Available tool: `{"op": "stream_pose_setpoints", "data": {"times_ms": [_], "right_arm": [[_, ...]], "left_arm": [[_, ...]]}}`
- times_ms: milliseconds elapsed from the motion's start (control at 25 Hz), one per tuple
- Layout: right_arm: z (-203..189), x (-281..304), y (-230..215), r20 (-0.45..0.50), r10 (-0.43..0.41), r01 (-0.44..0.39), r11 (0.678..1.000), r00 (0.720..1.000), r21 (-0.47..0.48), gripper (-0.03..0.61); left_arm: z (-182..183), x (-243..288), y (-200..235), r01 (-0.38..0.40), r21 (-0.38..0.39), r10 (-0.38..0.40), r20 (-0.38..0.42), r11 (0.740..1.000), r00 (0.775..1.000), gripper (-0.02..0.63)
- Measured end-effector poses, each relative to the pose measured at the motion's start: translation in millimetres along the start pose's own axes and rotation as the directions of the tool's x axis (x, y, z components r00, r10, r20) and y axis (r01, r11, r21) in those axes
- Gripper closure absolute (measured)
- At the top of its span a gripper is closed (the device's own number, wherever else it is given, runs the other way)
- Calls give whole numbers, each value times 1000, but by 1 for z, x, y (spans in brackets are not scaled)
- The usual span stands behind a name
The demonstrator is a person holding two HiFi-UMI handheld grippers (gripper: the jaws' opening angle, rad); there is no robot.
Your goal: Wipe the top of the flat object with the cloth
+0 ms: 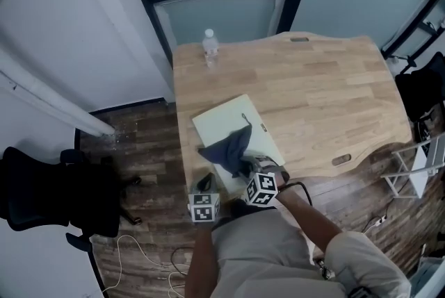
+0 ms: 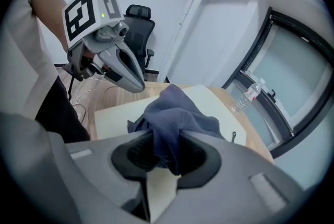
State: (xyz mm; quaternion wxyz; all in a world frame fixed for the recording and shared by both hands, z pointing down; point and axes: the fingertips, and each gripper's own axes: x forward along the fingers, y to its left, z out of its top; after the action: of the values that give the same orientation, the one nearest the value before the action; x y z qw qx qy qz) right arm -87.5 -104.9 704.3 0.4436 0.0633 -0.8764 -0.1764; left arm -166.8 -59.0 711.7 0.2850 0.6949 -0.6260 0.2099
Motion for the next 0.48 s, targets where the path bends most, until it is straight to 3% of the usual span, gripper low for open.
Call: {"op": "stream_pose_setpoints", "data": {"times_ms": [160, 480], "right_arm": [[9, 2, 2, 7, -15, 16, 999, 1000, -28, 486], [45, 9, 24, 77, -1, 1, 1000, 997, -3, 482]], "left_arm": [[-21, 0, -4, 22, -63, -25, -47, 998, 999, 606], [-24, -4, -12, 20, -75, -23, -43, 997, 999, 606]]}}
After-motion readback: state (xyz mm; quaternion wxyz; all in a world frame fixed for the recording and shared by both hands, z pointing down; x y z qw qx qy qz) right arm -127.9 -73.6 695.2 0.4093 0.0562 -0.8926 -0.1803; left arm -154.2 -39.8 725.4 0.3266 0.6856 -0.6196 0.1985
